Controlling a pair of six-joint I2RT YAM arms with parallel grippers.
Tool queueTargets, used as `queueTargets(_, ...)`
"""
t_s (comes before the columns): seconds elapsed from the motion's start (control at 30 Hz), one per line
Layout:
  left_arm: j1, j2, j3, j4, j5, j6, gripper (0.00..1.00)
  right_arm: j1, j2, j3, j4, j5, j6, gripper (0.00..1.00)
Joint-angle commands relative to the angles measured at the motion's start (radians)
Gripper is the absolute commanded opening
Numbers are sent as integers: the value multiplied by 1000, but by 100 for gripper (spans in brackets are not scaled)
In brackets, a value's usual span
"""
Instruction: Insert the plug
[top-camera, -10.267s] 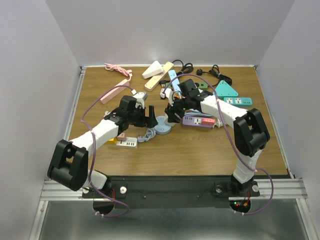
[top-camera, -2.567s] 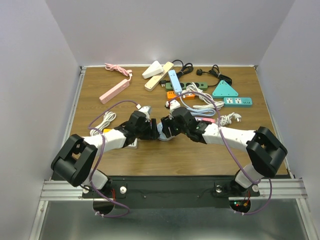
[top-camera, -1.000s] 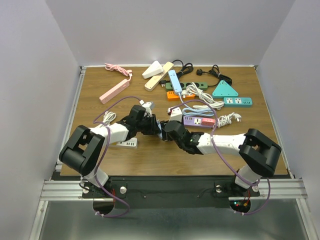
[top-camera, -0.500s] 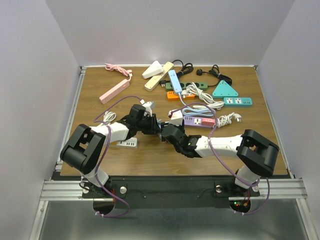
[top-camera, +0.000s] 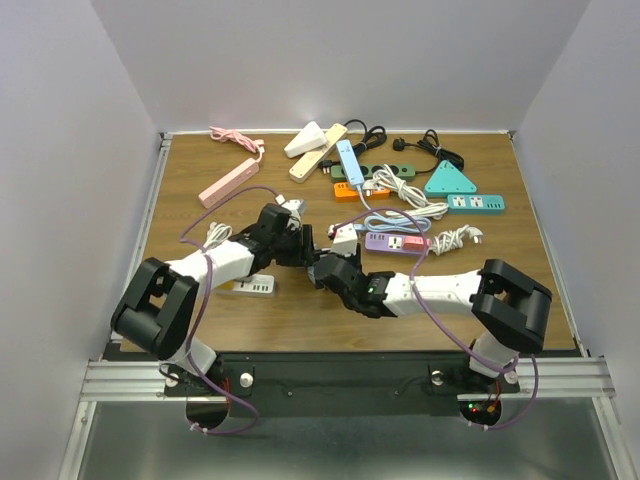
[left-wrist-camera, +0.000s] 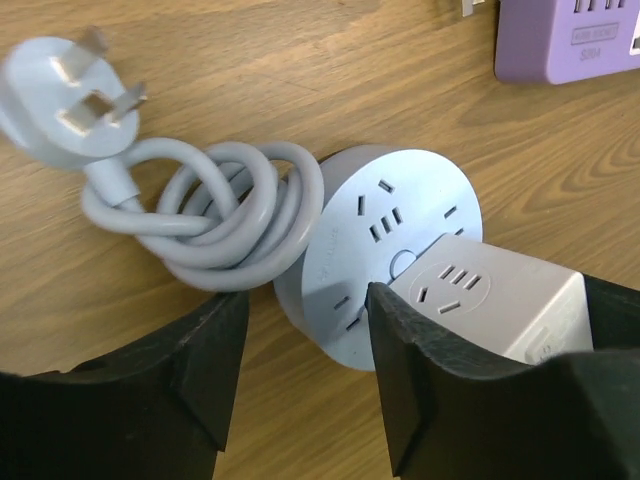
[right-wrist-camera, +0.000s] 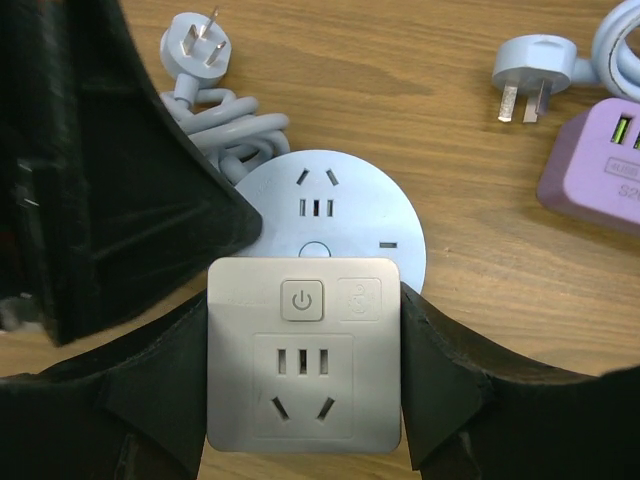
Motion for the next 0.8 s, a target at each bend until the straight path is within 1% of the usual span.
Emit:
queueTargets(0.0,32,-121,75,-58,-138,25,68,48,56,-34,-278,-183,61,3)
queueTargets(0.03,38,-165,78,-79,-167,22,73,48,41,-23,-278,-174,55,4)
queueTargets(0.1,59,-216,80,-82,-200,17,77,48,29,-11,-278,-152,33,5)
queueTargets(0.13,70,-265,77,-122,-237,15,80,48,18,-3,-278,-147,27,4)
queueTargets(0.17,79,-291,77,-131,-250,15,81,48,12,0,-278,-146,21,5)
queueTargets(0.2,87,-314,77,-143,-283,15,82,48,9,3,-277,-143,9,6)
queueTargets(0.27,110,-385,75,-174,-334,15,87,48,-2,23,-276,-138,-5,10)
queueTargets(0.3,116,-431,74,-189,-364,15,89,48,-8,31,-278,-137,-20,19)
queueTargets(0.33,119,-455,72,-196,-378,15,91,49,-13,38,-277,-138,-28,24)
queueTargets(0.37,121,-498,74,-211,-400,15,93,48,-30,55,-276,-137,-43,32)
queueTargets(0.43,122,-532,80,-231,-420,26,95,48,-50,72,-275,-134,-63,43)
queueTargets(0.47,122,-548,84,-242,-427,29,95,48,-62,84,-273,-129,-77,50)
queueTargets(0.5,124,-561,87,-251,-437,32,95,48,-86,101,-264,-117,-106,61)
queueTargets(0.57,124,-597,101,-275,-458,35,96,48,-114,121,-249,-102,-137,66)
queueTargets(0.6,124,-608,103,-279,-460,37,96,48,-126,130,-237,-85,-167,75)
queueTargets(0.67,124,-637,114,-291,-466,42,97,49,-157,164,-221,-71,-197,88)
queueTargets(0.7,124,-644,121,-292,-469,42,98,48,-169,175,-215,-63,-224,99)
queueTargets(0.77,124,-660,133,-309,-475,42,98,49,-191,195,-201,-48,-247,100)
